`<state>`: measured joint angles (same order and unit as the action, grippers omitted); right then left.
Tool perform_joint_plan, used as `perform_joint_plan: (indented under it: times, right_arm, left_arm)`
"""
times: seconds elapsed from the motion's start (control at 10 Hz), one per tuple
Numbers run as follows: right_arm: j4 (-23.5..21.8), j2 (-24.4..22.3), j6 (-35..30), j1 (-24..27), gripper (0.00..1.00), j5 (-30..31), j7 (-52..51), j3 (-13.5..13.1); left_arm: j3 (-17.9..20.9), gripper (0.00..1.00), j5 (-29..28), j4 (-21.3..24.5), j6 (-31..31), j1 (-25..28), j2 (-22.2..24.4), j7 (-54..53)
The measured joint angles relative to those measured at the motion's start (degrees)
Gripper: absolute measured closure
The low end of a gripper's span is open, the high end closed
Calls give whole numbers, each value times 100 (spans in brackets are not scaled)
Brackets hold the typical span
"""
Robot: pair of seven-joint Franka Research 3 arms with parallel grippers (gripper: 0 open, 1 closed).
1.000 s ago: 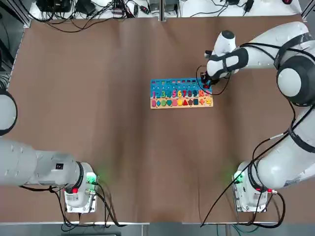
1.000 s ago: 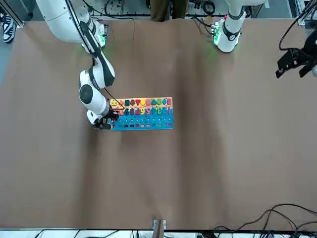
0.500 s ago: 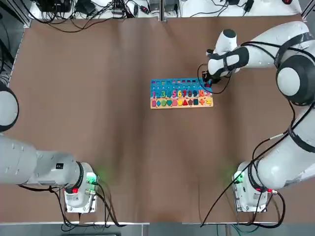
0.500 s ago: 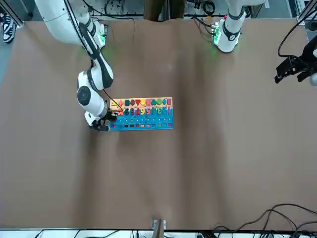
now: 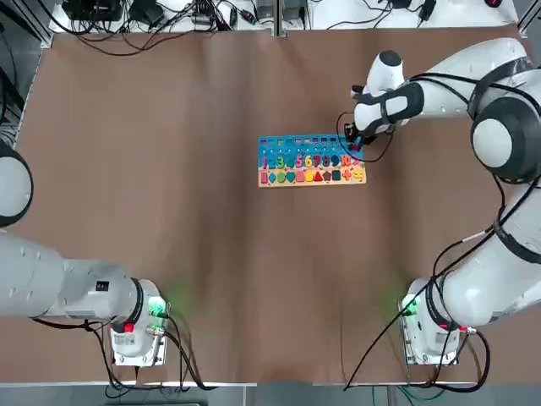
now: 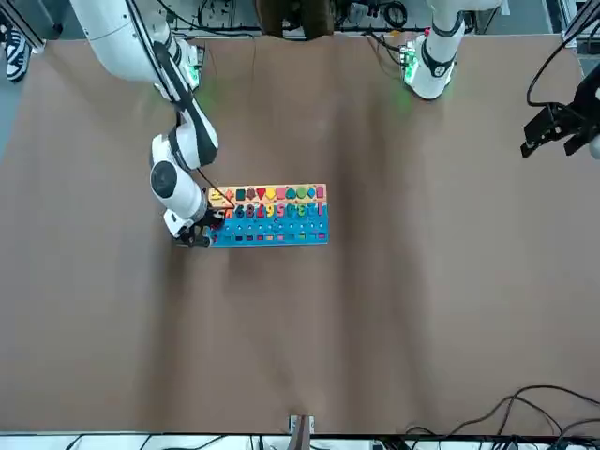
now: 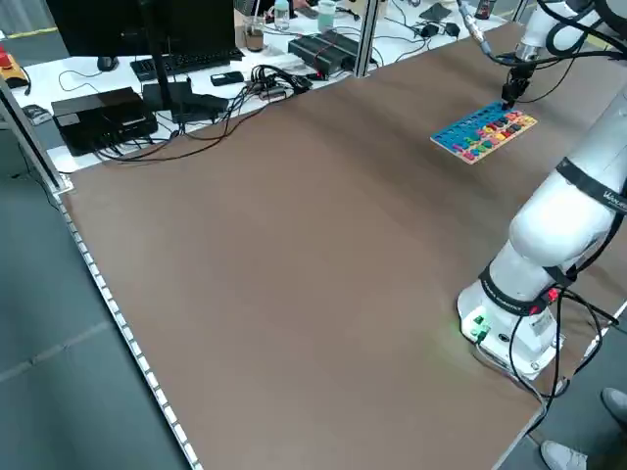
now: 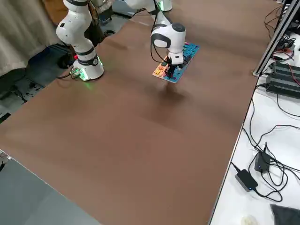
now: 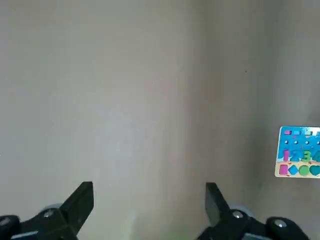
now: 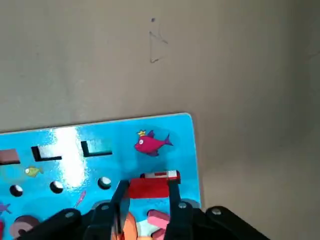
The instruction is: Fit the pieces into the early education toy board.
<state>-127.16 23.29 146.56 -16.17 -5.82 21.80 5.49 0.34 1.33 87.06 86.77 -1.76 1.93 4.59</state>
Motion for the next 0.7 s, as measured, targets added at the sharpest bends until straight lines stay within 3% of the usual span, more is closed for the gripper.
perform_joint_plan:
  times: [0.7]
  right_arm:
    - [11, 31, 49, -88, 64, -9, 12, -130]
  left_arm:
    - [106, 1, -74, -19, -4, 41, -7, -7]
